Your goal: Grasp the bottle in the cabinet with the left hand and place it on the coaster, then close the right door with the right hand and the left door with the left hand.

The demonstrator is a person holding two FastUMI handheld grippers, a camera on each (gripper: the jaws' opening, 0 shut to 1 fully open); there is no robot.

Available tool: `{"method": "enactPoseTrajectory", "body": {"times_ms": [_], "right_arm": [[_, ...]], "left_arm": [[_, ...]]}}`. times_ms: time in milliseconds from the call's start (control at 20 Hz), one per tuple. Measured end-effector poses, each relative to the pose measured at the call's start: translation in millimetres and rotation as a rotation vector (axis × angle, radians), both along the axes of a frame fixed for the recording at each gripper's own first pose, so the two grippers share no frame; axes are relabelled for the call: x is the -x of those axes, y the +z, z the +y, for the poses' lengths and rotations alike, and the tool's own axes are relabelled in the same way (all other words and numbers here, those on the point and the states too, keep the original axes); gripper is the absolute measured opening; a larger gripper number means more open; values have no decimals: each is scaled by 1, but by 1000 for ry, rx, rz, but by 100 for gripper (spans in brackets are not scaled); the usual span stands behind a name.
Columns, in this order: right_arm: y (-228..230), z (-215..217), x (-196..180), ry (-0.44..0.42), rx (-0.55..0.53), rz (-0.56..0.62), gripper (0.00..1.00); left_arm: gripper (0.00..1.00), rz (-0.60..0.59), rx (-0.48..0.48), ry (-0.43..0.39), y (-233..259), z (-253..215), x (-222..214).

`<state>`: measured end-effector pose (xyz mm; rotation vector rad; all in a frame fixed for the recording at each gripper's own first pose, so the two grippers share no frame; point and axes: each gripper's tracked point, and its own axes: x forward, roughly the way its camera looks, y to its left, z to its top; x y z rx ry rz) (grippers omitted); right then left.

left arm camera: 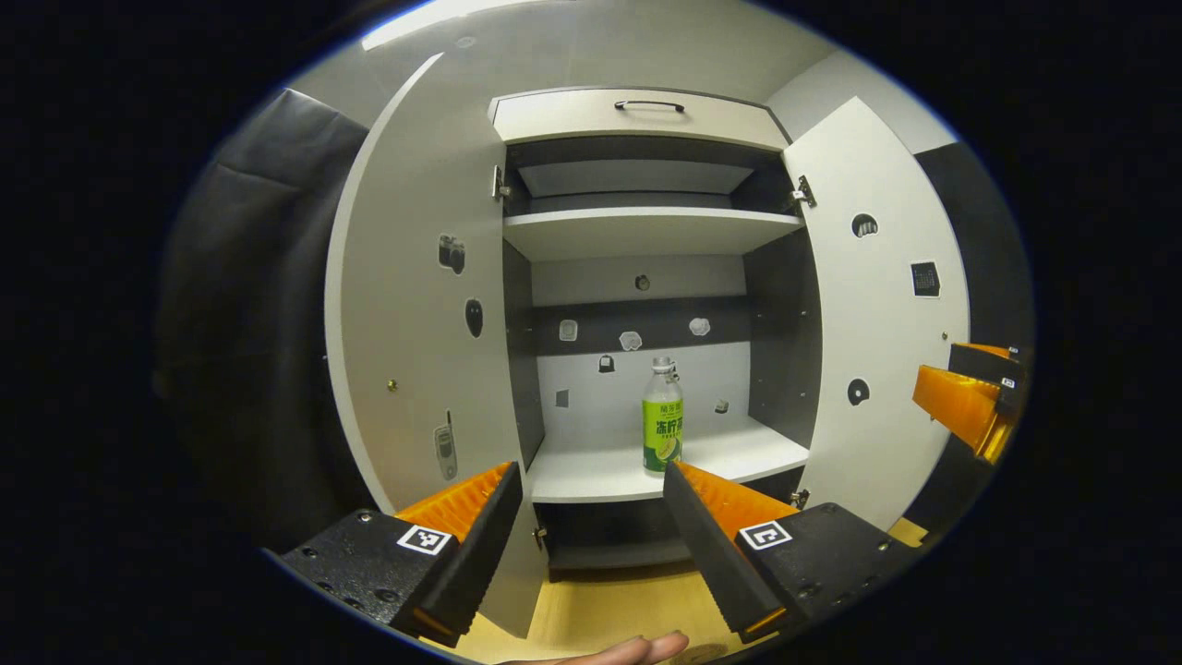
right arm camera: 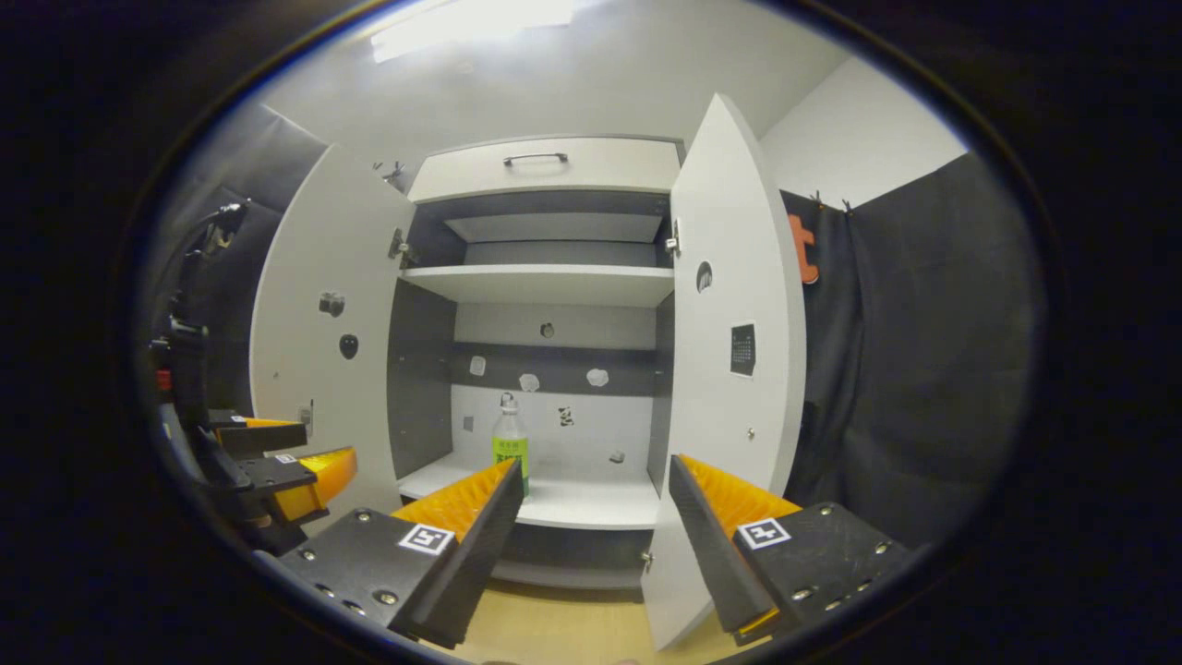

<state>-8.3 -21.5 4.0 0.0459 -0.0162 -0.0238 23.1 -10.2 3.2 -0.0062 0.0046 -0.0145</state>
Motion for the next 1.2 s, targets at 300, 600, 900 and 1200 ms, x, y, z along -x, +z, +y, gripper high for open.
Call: {"method": "enactPoseTrajectory", "body": {"times_ms": [300,600,900,1200], "right_arm": [[9,-4,0,9,2,-30,96],[9,-1,4,21,1,-39,96],[8,-2,9,11,3,-45,96],[-1,-11,21,-40,-13,-20,93]], "left_arm": [[97,-20,-9,-39,2,-19,-32],[97,-38,-11,-98,-9,-45,-98],[97,-7,45,-142,-33,-66,-178],[98,-22,41,-190,-43,-89,-230]]}}
